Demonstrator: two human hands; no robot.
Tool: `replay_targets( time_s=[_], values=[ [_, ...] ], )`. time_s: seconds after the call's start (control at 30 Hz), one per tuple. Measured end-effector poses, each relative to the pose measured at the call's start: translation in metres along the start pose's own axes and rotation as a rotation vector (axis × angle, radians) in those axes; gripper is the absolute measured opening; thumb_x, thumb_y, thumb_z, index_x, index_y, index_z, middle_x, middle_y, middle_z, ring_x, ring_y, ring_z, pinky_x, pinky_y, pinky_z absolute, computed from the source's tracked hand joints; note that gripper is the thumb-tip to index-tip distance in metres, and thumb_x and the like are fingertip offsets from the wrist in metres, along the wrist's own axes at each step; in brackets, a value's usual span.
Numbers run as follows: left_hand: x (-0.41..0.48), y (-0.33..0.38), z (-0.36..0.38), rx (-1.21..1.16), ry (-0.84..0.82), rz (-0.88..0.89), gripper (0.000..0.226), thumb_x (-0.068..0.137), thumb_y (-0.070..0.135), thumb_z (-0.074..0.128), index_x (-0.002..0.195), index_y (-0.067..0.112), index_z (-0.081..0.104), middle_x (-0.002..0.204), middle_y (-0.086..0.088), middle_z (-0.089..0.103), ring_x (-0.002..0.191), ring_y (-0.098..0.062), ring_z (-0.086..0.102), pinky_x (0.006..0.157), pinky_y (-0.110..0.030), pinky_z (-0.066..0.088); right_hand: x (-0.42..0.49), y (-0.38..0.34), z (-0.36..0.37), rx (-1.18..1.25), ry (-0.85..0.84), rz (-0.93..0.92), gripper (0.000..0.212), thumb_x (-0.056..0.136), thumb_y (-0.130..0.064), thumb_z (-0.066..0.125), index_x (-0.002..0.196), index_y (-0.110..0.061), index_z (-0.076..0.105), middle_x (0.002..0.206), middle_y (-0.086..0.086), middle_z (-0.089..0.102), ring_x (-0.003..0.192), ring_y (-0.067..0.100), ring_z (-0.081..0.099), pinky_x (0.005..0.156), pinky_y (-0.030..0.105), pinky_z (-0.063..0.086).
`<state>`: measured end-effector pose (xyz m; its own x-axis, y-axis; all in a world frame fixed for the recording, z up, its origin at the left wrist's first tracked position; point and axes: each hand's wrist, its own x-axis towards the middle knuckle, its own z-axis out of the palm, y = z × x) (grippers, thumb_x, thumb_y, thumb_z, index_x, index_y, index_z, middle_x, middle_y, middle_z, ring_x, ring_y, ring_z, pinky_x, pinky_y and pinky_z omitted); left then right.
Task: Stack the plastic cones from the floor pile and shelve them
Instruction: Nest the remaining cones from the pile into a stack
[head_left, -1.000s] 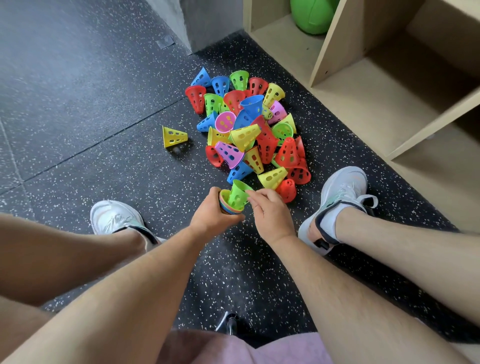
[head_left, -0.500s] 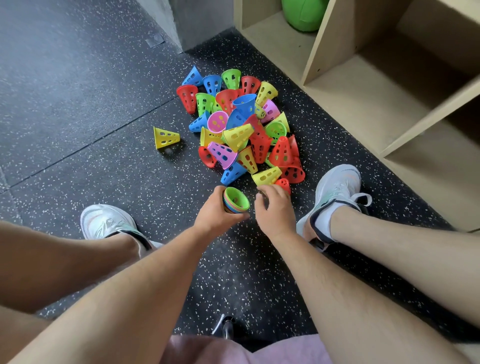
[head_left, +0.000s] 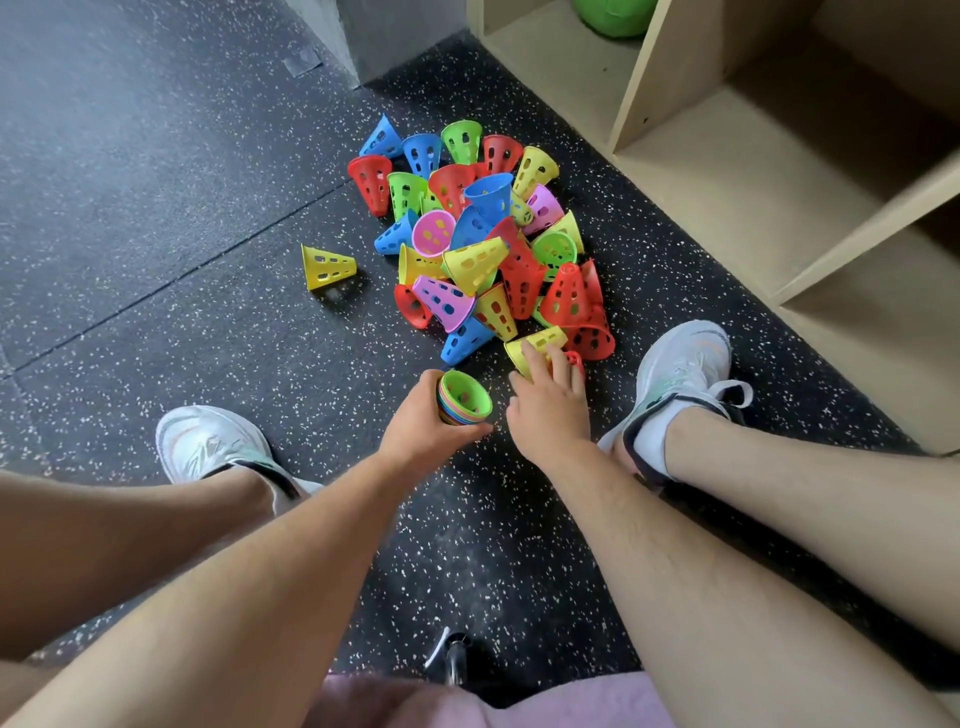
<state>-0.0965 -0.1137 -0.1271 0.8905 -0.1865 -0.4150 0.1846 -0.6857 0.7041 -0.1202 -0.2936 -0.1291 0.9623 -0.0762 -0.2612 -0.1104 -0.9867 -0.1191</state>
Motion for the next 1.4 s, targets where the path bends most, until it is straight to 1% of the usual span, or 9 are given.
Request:
replay_targets(
  time_s=[0.17, 0.43, 0.6, 0.7, 0.87, 1.03, 1.13, 1.27, 1.4],
  values=[
    [0.0, -0.005, -0.004, 0.004, -0.004, -0.007, 0.069, 0.066, 0.044, 0.095, 0.118, 0.029, 0.051, 0.106, 0.012, 0.066, 0.096, -0.007, 0.064, 0.083, -0.03, 0.051, 0.0, 0.0, 0.0, 0.009, 0.073, 0.019, 0.057, 0.099, -0.027, 0.047, 0.154, -0.017, 0.033, 0.166, -0.005, 0.012, 0.149, 0.024, 0.015, 0.12, 0.044, 0.016],
    [-0.002, -0.002, -0.006, -0.015, 0.017, -0.009, 0.068, 0.066, 0.042, 0.096, 0.115, 0.029, 0.051, 0.102, 0.013, 0.065, 0.092, -0.003, 0.064, 0.078, -0.028, 0.05, 0.004, -0.01, -0.022, 0.41, 0.357, 0.064, 0.068, 0.081, -0.048, 0.074, 0.133, -0.008, 0.054, 0.136, 0.006, 0.049, 0.125, 0.025, 0.045, 0.108, 0.039, 0.039],
    [-0.007, 0.003, -0.011, -0.007, 0.012, -0.016, 0.068, 0.066, 0.041, 0.095, 0.116, 0.028, 0.051, 0.102, 0.012, 0.066, 0.089, -0.003, 0.063, 0.071, -0.024, 0.048, -0.005, -0.017, -0.028, 0.527, 0.406, 0.081, 0.064, 0.083, -0.055, 0.068, 0.126, -0.01, 0.053, 0.124, 0.006, 0.055, 0.116, 0.025, 0.05, 0.099, 0.036, 0.042],
    [-0.01, 0.005, -0.015, -0.009, 0.006, -0.024, 0.068, 0.067, 0.041, 0.095, 0.117, 0.028, 0.051, 0.1, 0.014, 0.065, 0.085, 0.002, 0.061, 0.064, -0.019, 0.042, -0.011, -0.018, -0.03, 0.581, 0.341, 0.044, 0.069, 0.089, -0.057, 0.059, 0.14, -0.012, 0.044, 0.135, 0.008, 0.055, 0.124, 0.025, 0.048, 0.104, 0.04, 0.042],
    [-0.014, 0.01, -0.017, 0.008, 0.011, 0.01, 0.066, 0.066, 0.043, 0.093, 0.116, 0.028, 0.051, 0.1, 0.011, 0.066, 0.086, -0.004, 0.064, 0.07, -0.026, 0.05, -0.016, -0.019, -0.033, 0.635, 0.033, -0.012, 0.075, 0.095, -0.059, 0.048, 0.155, -0.019, 0.028, 0.153, 0.004, 0.041, 0.142, 0.02, 0.032, 0.115, 0.041, 0.034],
    [-0.013, 0.021, -0.014, 0.009, 0.01, 0.069, 0.058, 0.073, 0.035, 0.086, 0.12, 0.026, 0.053, 0.1, 0.012, 0.065, 0.088, -0.01, 0.064, 0.068, -0.022, 0.045, -0.022, -0.017, -0.028, 0.723, -0.122, -0.101, 0.055, 0.096, -0.054, 0.053, 0.143, -0.025, 0.051, 0.138, -0.005, 0.056, 0.133, 0.014, 0.04, 0.111, 0.032, 0.035],
    [-0.014, 0.025, -0.011, -0.019, -0.001, 0.078, 0.06, 0.071, 0.037, 0.091, 0.116, 0.029, 0.053, 0.1, 0.012, 0.066, 0.087, -0.003, 0.065, 0.071, -0.02, 0.049, -0.021, -0.006, -0.024, 0.73, -0.049, -0.039, 0.062, 0.094, -0.065, 0.039, 0.138, -0.026, 0.056, 0.135, -0.006, 0.058, 0.13, 0.013, 0.044, 0.109, 0.034, 0.038],
    [-0.011, 0.031, -0.005, -0.06, -0.019, 0.083, 0.066, 0.068, 0.038, 0.095, 0.118, 0.029, 0.054, 0.105, 0.013, 0.067, 0.094, -0.005, 0.065, 0.075, -0.02, 0.047, -0.011, 0.012, -0.02, 0.588, 0.205, 0.122, 0.042, 0.1, -0.043, 0.039, 0.127, -0.02, 0.061, 0.128, -0.002, 0.06, 0.121, 0.02, 0.048, 0.104, 0.04, 0.043],
    [-0.008, 0.032, -0.003, -0.083, -0.048, 0.053, 0.069, 0.069, 0.042, 0.095, 0.122, 0.031, 0.053, 0.108, 0.013, 0.066, 0.097, -0.005, 0.064, 0.078, -0.023, 0.047, 0.007, 0.042, -0.021, 0.485, 0.236, 0.306, 0.038, 0.1, -0.024, 0.045, 0.134, -0.013, 0.059, 0.136, 0.008, 0.052, 0.123, 0.028, 0.046, 0.105, 0.039, 0.039]
  ],
)
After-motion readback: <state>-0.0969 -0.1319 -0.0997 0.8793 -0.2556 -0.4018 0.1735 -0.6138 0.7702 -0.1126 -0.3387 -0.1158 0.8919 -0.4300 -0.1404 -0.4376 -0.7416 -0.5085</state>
